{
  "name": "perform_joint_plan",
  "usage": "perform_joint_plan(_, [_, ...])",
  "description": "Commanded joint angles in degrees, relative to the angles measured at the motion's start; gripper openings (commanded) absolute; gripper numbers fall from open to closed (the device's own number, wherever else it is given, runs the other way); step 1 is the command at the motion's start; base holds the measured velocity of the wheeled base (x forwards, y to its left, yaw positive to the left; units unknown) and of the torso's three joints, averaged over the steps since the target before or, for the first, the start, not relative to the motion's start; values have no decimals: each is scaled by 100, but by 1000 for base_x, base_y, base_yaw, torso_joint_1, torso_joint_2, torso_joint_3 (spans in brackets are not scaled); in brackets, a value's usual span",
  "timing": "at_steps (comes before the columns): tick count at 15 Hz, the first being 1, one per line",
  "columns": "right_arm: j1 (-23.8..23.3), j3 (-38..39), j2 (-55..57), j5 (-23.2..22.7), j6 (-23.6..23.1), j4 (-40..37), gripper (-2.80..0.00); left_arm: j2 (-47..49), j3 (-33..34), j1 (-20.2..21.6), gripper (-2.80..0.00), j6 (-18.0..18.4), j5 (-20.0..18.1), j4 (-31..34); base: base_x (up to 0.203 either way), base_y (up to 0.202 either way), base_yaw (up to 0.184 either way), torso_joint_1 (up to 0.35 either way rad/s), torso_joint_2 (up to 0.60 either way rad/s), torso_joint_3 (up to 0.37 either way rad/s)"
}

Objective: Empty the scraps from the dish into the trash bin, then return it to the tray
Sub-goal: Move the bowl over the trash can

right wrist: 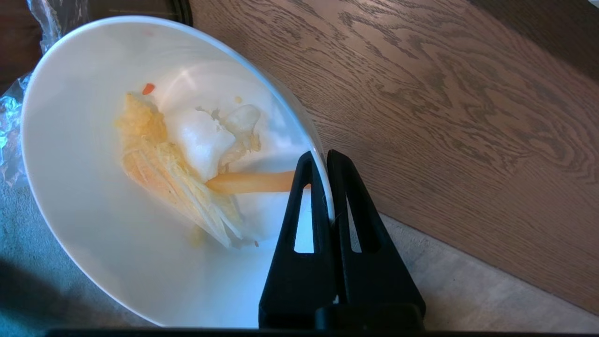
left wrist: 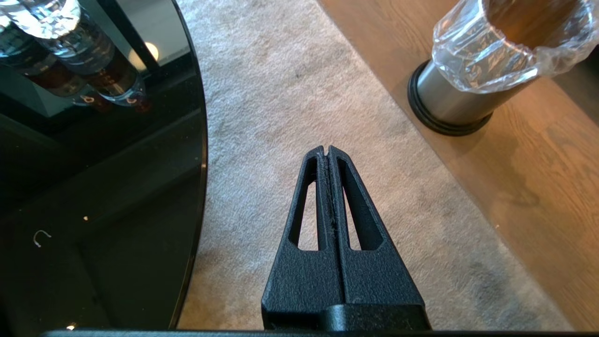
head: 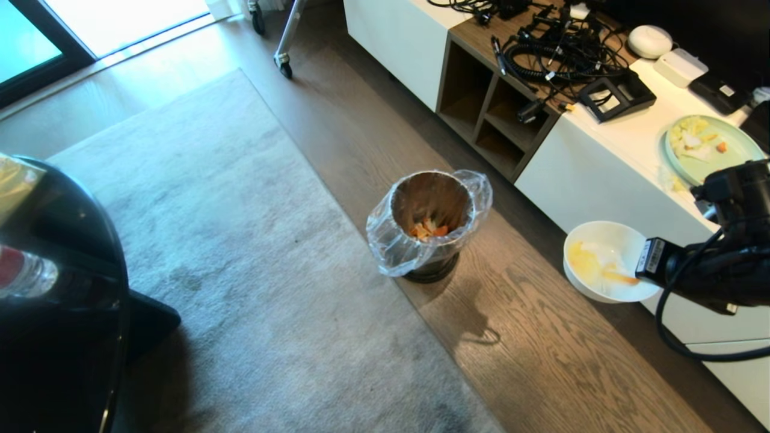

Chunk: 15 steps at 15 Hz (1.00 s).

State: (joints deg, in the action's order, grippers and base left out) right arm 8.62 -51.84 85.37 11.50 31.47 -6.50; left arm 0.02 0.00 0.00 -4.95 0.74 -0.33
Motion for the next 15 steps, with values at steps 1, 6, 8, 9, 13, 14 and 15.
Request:
perform_joint_plan(1, [5,-186,128,2,17,-9,-280,-2,0,0,-280,-6,5,-2,0,0,0,3,7,-193])
perform_joint_plan(6, [8,-332,196,2,16,0,-280,-2,0,0,-280,-6,5,-2,0,0,0,1,4,-198])
perform_joint_plan(8, [7,-516,225,8,16,17,-280,-2,0,0,-280,-6,5,-2,0,0,0,5,4,-200])
perform_joint_plan(9, [7,-628,226,4,17,17,-280,-2,0,0,-280,-6,5,-2,0,0,0,7,2,-198])
perform_joint_plan(13, [8,-819,217,2,9,10,-280,-2,0,0,-280,1,5,-2,0,0,0,2,3,-166])
perform_joint_plan(14, [8,-819,217,2,9,17,-280,-2,0,0,-280,-5,5,-2,0,0,0,-2,2,-62])
perform_joint_plan(15, [8,-820,208,2,-2,17,-280,-2,0,0,-280,-6,5,-2,0,0,0,-2,2,-41])
